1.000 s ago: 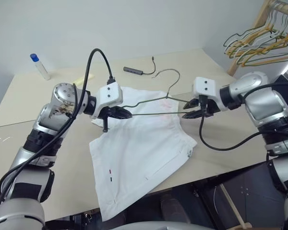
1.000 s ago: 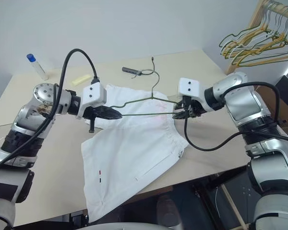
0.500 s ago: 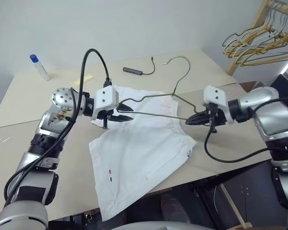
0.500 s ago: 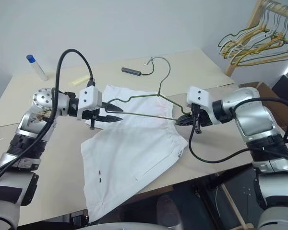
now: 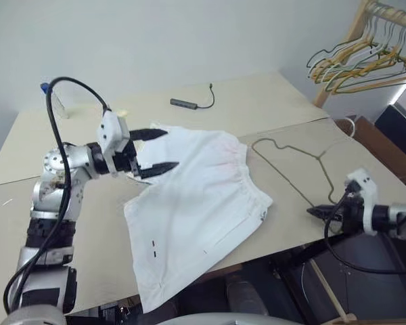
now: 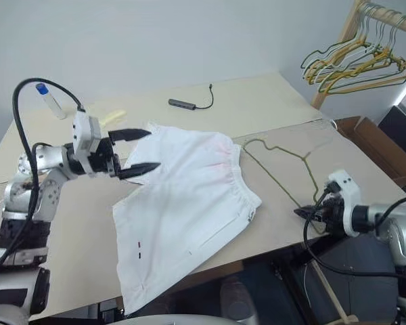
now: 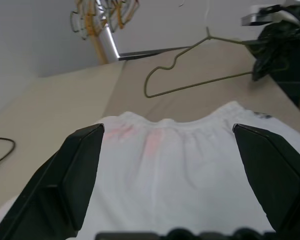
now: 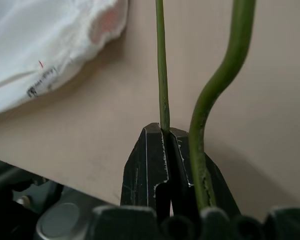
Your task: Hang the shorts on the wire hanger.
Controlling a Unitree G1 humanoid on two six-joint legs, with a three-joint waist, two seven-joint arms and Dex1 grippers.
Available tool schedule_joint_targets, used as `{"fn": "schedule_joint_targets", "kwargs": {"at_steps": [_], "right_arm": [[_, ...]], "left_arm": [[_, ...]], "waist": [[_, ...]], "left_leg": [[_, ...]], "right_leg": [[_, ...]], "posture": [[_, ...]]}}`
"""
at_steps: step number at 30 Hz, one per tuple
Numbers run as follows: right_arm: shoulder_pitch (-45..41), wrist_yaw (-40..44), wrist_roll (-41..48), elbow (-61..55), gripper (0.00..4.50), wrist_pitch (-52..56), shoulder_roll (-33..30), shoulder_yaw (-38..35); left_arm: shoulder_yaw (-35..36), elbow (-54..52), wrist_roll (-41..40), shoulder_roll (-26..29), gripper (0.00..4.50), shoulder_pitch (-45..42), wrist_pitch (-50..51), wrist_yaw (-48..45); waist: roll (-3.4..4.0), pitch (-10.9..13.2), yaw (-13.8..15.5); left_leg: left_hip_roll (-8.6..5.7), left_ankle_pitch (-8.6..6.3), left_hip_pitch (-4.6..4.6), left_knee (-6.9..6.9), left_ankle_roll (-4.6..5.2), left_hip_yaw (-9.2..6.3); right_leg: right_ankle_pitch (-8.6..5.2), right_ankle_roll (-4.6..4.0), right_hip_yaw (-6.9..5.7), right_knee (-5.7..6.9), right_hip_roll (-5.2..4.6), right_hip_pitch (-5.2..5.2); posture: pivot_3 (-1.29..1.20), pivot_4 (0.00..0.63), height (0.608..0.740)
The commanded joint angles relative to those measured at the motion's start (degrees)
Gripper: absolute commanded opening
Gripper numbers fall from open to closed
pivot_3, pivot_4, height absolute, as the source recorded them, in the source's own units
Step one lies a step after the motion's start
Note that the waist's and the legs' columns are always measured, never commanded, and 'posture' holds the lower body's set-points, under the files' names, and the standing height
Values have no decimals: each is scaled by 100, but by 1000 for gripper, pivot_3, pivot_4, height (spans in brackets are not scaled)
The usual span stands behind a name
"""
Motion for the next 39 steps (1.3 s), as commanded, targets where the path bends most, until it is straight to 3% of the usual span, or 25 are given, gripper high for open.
{"fn": "schedule_joint_targets", "kwargs": {"at_steps": [1,5,13,32,39], "right_arm": [[-262,5,258,194,0,181,21,26],[-913,66,187,913,0,197,173,544],[-1909,422,-109,2046,0,-125,281,1508],[-2282,306,-350,2912,0,-505,301,1427],[-2195,142,-202,3023,0,-480,204,969]], "left_arm": [[124,-380,-177,144,4479,69,82,-55],[165,-552,-325,228,4479,122,304,5],[307,-895,-389,326,4479,362,422,167],[476,-1242,-514,467,4479,694,419,424],[560,-1273,-524,522,4479,739,420,459]], "waist": [[21,-9,12],[23,-14,-13],[24,-15,70],[23,-15,351],[23,-15,428]], "left_leg": [[3,-2,18,0,3,2],[26,-6,61,-2,7,20],[21,-9,54,-16,11,21],[20,-9,49,-15,11,25],[19,-9,49,-15,11,26]], "right_leg": [[-2,3,-1,-10,4,28],[-5,9,-1,-33,27,79],[-2,2,3,-34,20,62],[-1,-1,4,-34,21,53],[-1,-1,4,-35,22,52]], "posture": [[-222,0,740],[-202,0,740],[-161,0,740],[-107,0,740],[-89,0,740]]}}
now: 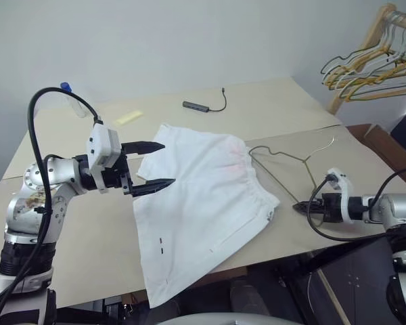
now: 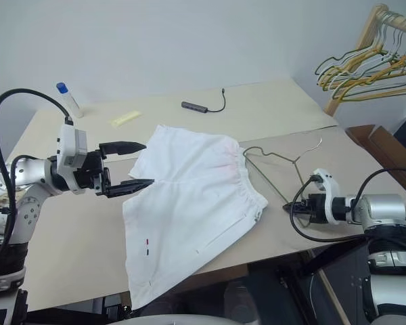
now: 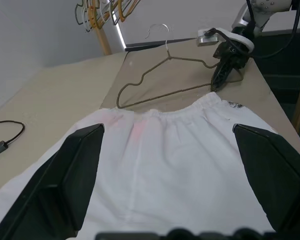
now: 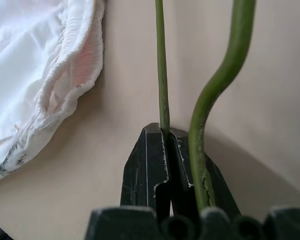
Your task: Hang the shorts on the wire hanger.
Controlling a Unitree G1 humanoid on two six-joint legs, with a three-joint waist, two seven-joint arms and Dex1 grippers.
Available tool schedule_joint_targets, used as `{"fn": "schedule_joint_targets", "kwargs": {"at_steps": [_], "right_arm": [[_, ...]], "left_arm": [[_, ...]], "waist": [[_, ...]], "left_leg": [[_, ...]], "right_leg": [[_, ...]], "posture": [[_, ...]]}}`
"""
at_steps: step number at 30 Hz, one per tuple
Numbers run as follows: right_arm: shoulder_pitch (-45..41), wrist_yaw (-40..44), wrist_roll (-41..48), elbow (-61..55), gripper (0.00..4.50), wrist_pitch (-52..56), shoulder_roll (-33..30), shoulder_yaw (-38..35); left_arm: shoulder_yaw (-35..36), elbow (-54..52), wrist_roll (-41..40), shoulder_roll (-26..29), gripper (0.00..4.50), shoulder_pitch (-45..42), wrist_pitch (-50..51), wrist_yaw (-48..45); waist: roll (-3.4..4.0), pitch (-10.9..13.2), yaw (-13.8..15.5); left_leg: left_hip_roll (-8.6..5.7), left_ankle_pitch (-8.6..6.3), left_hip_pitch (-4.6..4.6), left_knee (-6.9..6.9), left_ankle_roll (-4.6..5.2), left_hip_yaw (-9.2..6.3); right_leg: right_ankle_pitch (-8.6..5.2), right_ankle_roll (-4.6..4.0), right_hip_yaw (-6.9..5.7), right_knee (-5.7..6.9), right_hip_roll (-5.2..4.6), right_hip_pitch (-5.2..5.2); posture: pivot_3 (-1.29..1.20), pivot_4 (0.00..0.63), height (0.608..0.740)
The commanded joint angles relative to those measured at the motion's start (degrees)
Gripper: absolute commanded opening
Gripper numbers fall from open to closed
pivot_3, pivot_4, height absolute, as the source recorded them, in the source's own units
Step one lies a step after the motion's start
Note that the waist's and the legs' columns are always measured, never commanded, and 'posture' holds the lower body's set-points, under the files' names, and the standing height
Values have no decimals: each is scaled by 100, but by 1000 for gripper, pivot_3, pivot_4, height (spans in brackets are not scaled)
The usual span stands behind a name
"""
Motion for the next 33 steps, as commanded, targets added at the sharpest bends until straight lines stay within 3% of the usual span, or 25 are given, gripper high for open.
{"fn": "schedule_joint_targets", "kwargs": {"at_steps": [1,15,23,28,33], "right_arm": [[63,20,101,-177,0,-46,-128,-264],[3,583,45,-390,0,50,-201,244],[195,1466,-57,-666,0,-262,-733,631],[-637,1542,-645,164,0,-574,-414,1346],[-1705,1445,-1095,1473,0,-995,154,1510]], "left_arm": [[215,-173,-92,110,4479,29,-17,58],[101,-23,4,27,4479,-152,-158,73],[186,-209,-31,43,4479,140,-189,149],[159,-196,1,81,4479,126,-179,148],[255,-268,-29,144,4479,151,-145,176]], "waist": [[0,0,15],[-1,1,113],[-4,4,166],[-5,4,121],[-6,6,148]], "left_leg": [[0,0,-1,0,0,0],[2,0,1,0,0,6],[2,0,0,0,0,6],[5,0,10,0,0,16],[3,0,12,-4,0,15]], "right_leg": [[0,0,0,-1,0,-3],[0,-1,2,-4,3,-1],[0,-1,0,-4,3,-3],[4,-6,3,-3,5,-2],[5,-9,3,-5,7,-3]], "posture": [[-91,0,740],[-88,0,740],[-73,0,740],[-58,0,740],[-33,0,740]]}}
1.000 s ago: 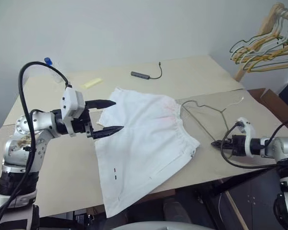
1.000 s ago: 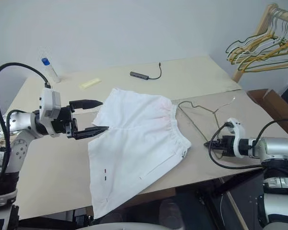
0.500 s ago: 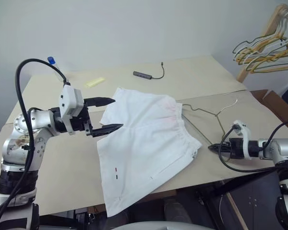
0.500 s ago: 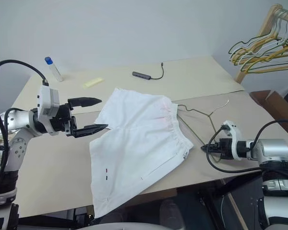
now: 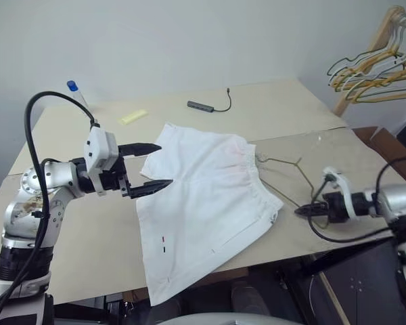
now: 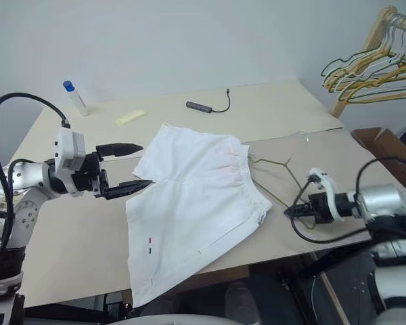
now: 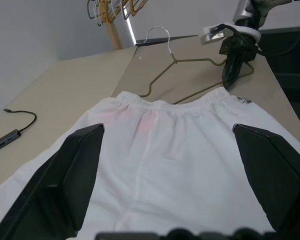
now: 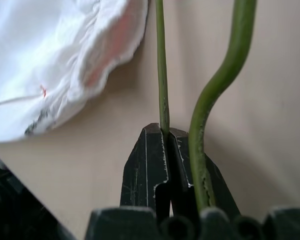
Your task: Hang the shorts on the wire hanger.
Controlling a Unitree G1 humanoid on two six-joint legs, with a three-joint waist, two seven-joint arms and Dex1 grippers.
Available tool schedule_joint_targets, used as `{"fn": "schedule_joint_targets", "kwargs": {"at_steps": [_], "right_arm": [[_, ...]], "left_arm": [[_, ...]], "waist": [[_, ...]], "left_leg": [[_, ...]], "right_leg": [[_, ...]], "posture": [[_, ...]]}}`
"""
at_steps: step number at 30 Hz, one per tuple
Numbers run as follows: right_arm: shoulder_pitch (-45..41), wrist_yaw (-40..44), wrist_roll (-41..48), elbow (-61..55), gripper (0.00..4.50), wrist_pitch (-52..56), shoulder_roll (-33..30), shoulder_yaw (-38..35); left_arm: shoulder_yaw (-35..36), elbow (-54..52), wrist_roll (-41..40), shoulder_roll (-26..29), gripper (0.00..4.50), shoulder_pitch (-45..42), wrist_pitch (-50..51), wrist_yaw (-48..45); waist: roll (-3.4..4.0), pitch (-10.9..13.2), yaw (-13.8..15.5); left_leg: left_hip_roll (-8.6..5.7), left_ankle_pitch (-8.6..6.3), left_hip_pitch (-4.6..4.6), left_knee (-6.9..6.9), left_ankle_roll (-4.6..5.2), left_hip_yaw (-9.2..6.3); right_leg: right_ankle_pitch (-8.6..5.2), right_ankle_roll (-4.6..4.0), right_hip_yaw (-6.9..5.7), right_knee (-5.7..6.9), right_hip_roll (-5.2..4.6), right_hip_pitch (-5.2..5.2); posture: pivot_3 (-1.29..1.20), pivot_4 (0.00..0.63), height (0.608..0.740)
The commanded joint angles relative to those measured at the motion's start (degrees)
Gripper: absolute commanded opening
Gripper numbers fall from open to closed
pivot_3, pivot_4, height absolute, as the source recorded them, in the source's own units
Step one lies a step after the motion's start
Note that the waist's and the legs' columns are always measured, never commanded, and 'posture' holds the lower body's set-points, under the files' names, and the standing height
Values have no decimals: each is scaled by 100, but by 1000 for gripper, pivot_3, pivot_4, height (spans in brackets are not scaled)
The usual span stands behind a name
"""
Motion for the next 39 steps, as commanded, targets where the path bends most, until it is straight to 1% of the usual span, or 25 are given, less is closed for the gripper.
{"fn": "schedule_joint_targets", "kwargs": {"at_steps": [1,5,9,12,14,18,22,24,26,28,30,32,33,36,39], "right_arm": [[-628,27,-254,662,0,-384,208,-11],[-1002,78,-517,1254,0,-658,477,32],[-1193,18,-662,1517,0,-823,693,-10],[-1265,-165,-643,1563,0,-999,649,-265],[-1244,-436,-612,1307,0,-1067,540,-486],[-737,-809,-797,-263,0,-1187,90,-584],[-289,-723,-456,-1787,0,-475,-281,-800],[-181,-835,-283,-2167,0,-267,-258,-961],[-126,-1009,-329,-2618,0,-258,-293,-929],[-102,-1000,-269,-3131,0,-140,-410,-895],[-19,-1031,-447,-3707,0,-337,-595,-726],[132,-1080,-934,-4405,0,-891,-908,-340],[159,-1058,-1036,-4667,0,-1035,-1007,-217],[126,-816,-955,-5232,0,-1128,-1122,-98],[78,-676,-1016,-5533,0,-1253,-1192,27]], "left_arm": [[209,-200,-42,120,4479,-10,-78,57],[281,-314,-62,144,4479,120,-52,144],[300,-419,-87,131,4479,208,-27,220],[304,-457,-92,126,4479,223,-12,271],[312,-457,-91,127,4479,224,-16,288],[249,-290,-10,112,4479,91,-105,277],[-1,128,123,53,4479,-374,-292,100],[-141,381,193,-4,4479,-642,-397,-12],[-308,680,325,-83,4479,-961,-550,-122],[-443,955,437,-147,4479,-1245,-732,-263],[-564,1318,588,-250,4479,-1614,-954,-335],[-727,1833,821,-376,4479,-2138,-1327,-477],[-812,2081,945,-427,4479,-2396,-1504,-548],[-1093,2798,1304,-505,4479,-3029,-2190,-1018],[-1353,3512,1571,-598,4479,-3534,-2843,-1566]], "waist": [[-1,1,21],[-2,1,99],[-2,1,161],[0,2,179],[0,2,181],[4,5,204],[4,6,222],[3,6,217],[3,6,182],[4,6,145],[5,7,111],[4,7,70],[3,8,54],[0,9,-36],[0,10,-218]], "left_leg": [[0,0,0,-1,0,-1],[-2,-1,-13,-6,-1,-4],[-2,1,-11,-6,-5,-5],[-4,3,-10,-6,-7,-6],[-4,3,-10,-7,-7,-6],[-4,3,-18,-11,-7,-6],[-3,3,-21,-10,-8,-5],[-2,4,-17,-8,-8,-5],[-2,4,-12,-8,-8,-3],[-2,4,-13,-8,-8,-3],[0,4,-21,-10,-8,-3],[-1,4,-41,-7,-8,-3],[-1,4,-48,-6,-9,-4],[-2,4,-57,3,-9,-6],[-1,3,-55,1,-8,-5]], "right_leg": [[0,0,0,-1,0,-1],[1,-2,-1,-4,-4,-15],[3,-6,-2,0,-3,-14],[4,-7,-2,3,-3,-14],[4,-7,-2,2,-3,-15],[4,-7,-3,1,-4,-26],[3,-6,-5,0,-3,-26],[4,-6,-8,-1,-1,-17],[4,-6,-7,-3,-1,-11],[3,-6,-8,-4,-1,-13],[3,-5,-8,-4,-1,-23],[3,-5,-10,-5,-3,-41],[3,-5,-11,-4,-3,-49],[4,-4,-16,-9,-5,-50],[6,1,-16,-27,-5,-39]], "posture": [[-28,0,740],[-20,0,740],[-12,0,740],[-12,0,740],[-18,0,740],[-52,0,740],[-79,0,740],[-118,0,740],[-118,0,740],[-149,0,740],[-177,0,740],[-199,0,740],[-208,0,740],[-218,0,740],[-234,0,740]]}}
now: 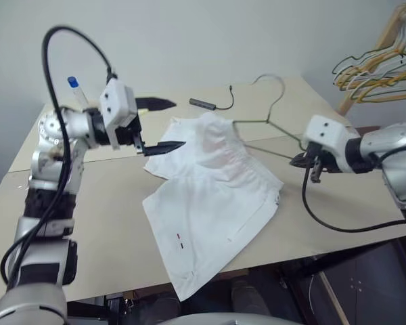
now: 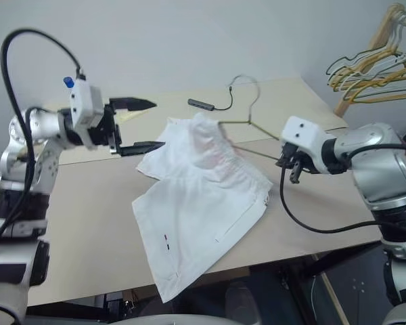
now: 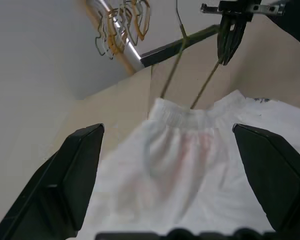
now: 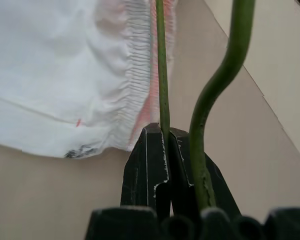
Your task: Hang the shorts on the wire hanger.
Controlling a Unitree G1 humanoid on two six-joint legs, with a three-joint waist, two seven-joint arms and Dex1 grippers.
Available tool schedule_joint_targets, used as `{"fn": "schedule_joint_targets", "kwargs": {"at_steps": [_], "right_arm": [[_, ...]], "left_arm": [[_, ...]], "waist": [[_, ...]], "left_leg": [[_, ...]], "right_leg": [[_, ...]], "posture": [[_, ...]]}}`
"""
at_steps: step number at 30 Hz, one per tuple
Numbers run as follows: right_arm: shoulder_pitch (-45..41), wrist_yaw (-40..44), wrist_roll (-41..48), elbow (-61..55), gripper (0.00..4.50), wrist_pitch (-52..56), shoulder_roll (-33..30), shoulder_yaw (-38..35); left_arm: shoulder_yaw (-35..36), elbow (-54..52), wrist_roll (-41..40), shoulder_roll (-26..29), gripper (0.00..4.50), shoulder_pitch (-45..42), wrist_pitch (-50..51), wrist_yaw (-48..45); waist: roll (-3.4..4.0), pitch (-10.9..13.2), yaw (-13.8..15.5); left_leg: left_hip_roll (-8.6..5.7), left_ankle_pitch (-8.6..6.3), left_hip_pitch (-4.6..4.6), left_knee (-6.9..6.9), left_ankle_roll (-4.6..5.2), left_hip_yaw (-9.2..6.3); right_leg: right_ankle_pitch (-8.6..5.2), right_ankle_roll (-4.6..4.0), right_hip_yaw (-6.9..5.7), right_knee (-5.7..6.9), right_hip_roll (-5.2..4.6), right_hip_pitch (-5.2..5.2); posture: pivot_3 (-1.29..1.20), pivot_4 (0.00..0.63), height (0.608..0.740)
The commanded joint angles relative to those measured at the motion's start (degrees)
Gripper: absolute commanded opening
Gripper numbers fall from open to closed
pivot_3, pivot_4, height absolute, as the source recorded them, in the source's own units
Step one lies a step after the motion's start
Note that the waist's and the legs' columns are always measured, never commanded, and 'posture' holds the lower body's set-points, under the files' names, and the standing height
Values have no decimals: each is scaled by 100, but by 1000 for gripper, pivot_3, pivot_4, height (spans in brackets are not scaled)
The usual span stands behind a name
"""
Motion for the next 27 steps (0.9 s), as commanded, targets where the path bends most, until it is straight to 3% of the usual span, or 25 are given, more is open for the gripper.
{"fn": "schedule_joint_targets", "kwargs": {"at_steps": [1,5,12,15,23,27], "right_arm": [[-169,149,-55,-397,0,-219,-153,4],[-228,358,-54,-557,0,-348,-190,77],[-324,434,-45,-677,0,-263,-139,90],[-359,474,47,-758,0,-149,-137,46],[-510,480,410,-774,0,347,-15,-128],[-544,426,515,-784,0,384,20,-181]], "left_arm": [[-269,773,327,-71,4479,-518,-864,-650],[-772,1488,672,-290,4479,-906,-1600,-1463],[-1278,2352,1396,-631,4479,-1163,-2415,-1572],[-1481,2709,1944,-617,3915,-1184,-2946,-1266],[-1421,2822,2133,-754,1224,-1064,-2985,-729],[-1385,2731,2053,-728,132,-961,-2831,-708]], "waist": [[0,0,-95],[0,0,-281],[-1,1,-555],[-1,1,-652],[-2,2,-782],[-2,2,-798]], "left_leg": [[1,0,1,0,1,-1],[-1,-1,0,1,3,-1],[3,-2,0,1,6,-4],[2,-2,0,1,6,-6],[1,-3,-2,1,7,-9],[2,-3,-1,1,7,-11]], "right_leg": [[2,3,-2,-6,1,4],[9,12,-1,-21,-3,12],[9,15,2,-19,-6,12],[9,16,2,-18,-6,12],[11,20,3,-18,-12,12],[11,20,2,-16,-11,11]], "posture": [[-234,0,740],[-255,0,740],[-285,0,740],[-291,0,740],[-288,0,740],[-282,0,740]]}}
